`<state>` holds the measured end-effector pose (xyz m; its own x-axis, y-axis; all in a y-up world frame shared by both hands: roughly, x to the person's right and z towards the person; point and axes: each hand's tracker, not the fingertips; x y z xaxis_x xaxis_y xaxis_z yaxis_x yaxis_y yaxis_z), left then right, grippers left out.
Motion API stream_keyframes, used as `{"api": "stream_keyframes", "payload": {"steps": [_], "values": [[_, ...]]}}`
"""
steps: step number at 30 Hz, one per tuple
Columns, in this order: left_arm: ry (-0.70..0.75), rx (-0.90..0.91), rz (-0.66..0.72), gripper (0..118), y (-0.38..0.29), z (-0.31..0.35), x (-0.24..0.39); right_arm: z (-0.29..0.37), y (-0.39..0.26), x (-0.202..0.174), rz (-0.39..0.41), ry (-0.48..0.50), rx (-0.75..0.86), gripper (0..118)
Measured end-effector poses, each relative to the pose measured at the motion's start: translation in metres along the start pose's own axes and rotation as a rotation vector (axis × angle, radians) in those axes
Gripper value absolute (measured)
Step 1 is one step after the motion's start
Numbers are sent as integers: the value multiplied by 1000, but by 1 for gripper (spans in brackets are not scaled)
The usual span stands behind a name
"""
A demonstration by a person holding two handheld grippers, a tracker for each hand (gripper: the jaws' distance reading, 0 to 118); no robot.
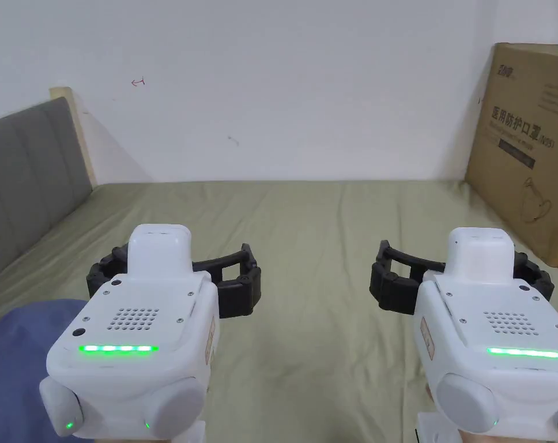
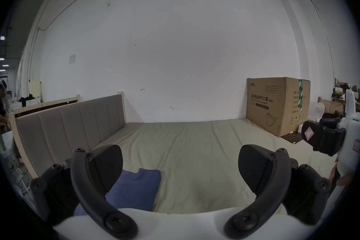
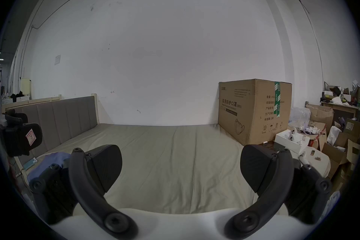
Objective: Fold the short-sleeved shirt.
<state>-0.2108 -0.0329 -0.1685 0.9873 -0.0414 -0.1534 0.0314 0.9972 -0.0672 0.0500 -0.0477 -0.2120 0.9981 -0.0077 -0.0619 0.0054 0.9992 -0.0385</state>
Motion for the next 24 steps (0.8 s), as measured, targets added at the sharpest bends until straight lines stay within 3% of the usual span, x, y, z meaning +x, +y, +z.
{"api": "stream_keyframes", "payload": {"steps": [12,16,24], "values": [[34,43,-27,118,-5,-3,0,0,-1,1,7,-11,5,118],[-18,32,40,118,-3,-2,-7,-1,-3,1,7,-13,-3,118],[17,15,-24,118,-2,-2,-3,1,-4,4,-17,10,-1,118]]}}
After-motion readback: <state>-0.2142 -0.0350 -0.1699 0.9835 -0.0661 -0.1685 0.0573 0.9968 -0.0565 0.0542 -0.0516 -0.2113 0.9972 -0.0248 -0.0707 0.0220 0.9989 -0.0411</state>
